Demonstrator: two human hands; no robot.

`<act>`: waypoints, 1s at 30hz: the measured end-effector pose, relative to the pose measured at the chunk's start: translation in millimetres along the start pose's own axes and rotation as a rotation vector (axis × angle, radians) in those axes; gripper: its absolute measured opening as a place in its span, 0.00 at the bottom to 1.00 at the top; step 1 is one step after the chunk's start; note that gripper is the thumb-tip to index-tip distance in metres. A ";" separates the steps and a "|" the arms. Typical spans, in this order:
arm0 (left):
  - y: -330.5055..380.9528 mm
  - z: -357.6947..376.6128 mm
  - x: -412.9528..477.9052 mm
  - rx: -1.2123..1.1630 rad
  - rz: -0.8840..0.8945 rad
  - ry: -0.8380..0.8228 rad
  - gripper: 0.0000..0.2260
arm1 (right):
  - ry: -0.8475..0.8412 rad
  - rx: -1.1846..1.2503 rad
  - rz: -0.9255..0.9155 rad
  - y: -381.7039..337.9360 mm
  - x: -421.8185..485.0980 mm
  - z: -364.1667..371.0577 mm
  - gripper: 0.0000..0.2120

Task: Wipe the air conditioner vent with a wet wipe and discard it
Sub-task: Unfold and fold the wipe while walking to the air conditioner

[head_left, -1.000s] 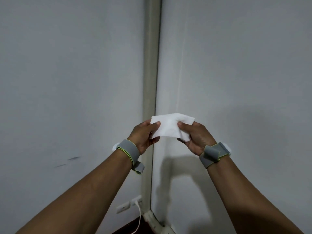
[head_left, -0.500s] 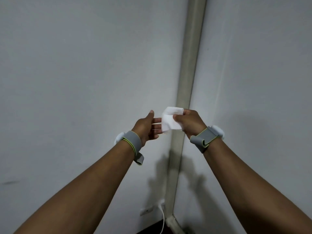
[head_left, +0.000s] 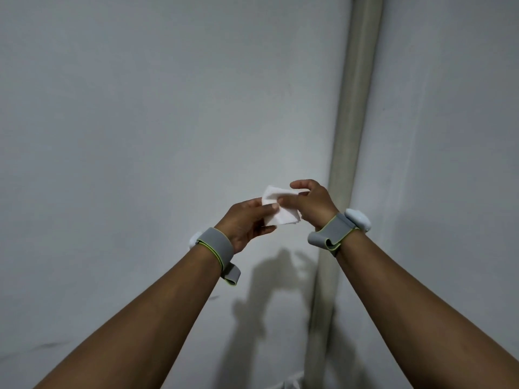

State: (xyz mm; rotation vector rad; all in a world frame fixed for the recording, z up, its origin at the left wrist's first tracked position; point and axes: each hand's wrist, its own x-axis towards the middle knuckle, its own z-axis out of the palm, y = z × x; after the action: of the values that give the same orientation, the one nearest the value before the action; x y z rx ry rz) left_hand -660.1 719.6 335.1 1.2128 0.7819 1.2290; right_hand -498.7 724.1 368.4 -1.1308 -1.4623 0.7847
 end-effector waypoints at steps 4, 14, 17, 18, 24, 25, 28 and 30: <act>23.2 -2.7 9.1 0.117 0.078 0.075 0.13 | -0.169 0.086 0.064 -12.9 19.1 -10.3 0.22; 122.4 9.0 23.5 0.613 0.246 0.218 0.17 | -0.276 -0.033 -0.277 -69.8 65.9 -22.2 0.19; 152.2 24.9 28.6 0.733 0.330 0.265 0.19 | -0.203 -0.053 -0.356 -90.5 77.3 -26.8 0.14; 162.3 29.2 29.3 0.779 0.352 0.280 0.20 | -0.188 -0.056 -0.353 -98.0 80.3 -27.4 0.19; 207.0 49.3 29.5 0.884 0.431 0.326 0.21 | 0.010 0.045 -0.292 -132.7 91.3 -46.8 0.28; 214.7 50.9 28.3 0.878 0.434 0.335 0.20 | -0.007 0.031 -0.279 -136.5 91.8 -50.3 0.28; 233.9 56.2 24.5 0.873 0.434 0.332 0.19 | -0.100 0.045 -0.265 -146.8 93.6 -56.3 0.27; 245.2 60.3 21.7 0.896 0.437 0.317 0.19 | -0.152 0.091 -0.281 -155.1 94.5 -58.9 0.25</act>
State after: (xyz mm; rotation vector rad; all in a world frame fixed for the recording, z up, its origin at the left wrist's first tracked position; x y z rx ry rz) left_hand -664.0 702.0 587.9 2.0136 1.4456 1.4980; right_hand -474.4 755.2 555.1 -0.7888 -1.6520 0.7424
